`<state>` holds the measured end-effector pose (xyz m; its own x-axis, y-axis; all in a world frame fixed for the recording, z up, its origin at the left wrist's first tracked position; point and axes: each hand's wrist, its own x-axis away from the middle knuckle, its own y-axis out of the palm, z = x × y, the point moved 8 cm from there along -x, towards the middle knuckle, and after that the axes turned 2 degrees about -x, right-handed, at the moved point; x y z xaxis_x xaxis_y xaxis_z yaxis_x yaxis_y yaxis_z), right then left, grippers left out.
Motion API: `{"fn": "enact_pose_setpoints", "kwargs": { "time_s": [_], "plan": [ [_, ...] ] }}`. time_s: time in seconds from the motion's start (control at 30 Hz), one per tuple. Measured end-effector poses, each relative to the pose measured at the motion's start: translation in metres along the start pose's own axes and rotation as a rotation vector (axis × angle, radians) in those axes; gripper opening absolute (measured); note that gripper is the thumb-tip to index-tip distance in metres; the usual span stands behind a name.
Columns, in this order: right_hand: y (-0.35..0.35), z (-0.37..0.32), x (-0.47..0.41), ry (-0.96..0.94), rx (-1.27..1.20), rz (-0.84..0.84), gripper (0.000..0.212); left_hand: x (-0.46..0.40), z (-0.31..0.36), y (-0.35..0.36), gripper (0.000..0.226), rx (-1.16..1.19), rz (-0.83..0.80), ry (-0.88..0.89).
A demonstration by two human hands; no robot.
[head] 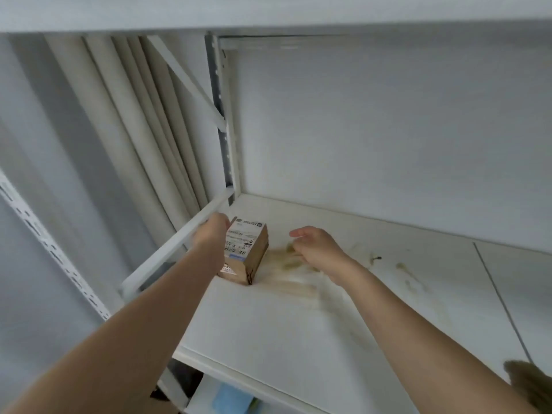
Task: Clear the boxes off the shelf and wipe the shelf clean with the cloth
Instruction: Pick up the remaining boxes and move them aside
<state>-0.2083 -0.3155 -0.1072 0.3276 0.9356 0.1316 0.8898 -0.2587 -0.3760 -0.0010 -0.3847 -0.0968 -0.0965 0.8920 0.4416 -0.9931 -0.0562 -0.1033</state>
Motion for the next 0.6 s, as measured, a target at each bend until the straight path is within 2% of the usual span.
{"fn": "enact_pose_setpoints", "kwargs": {
  "time_s": [0.07,0.17,0.27,0.33,0.47,0.6],
  "plan": [
    [0.024,-0.001,-0.008,0.043,-0.071,-0.062,0.027,-0.009,-0.005,-0.014,0.015,0.004,0.024,-0.017],
    [0.056,0.001,-0.013,0.126,-0.178,-0.141,0.013,-0.023,-0.018,-0.024,0.025,-0.001,-0.011,-0.052],
    [0.080,0.003,-0.018,0.167,-0.220,-0.201,0.023,-0.035,-0.023,-0.030,0.042,-0.027,-0.040,-0.048],
    [0.086,0.005,-0.022,0.181,-0.211,-0.218,0.031,-0.041,-0.027,-0.028,0.038,-0.038,-0.076,-0.048],
    [0.089,0.006,-0.028,0.207,-0.246,-0.207,0.029,-0.049,-0.029,-0.016,0.010,-0.048,-0.184,-0.065],
    [0.090,0.008,-0.032,0.225,-0.246,-0.208,0.033,-0.049,-0.027,-0.007,0.013,-0.051,-0.228,-0.072]
  ]
}}
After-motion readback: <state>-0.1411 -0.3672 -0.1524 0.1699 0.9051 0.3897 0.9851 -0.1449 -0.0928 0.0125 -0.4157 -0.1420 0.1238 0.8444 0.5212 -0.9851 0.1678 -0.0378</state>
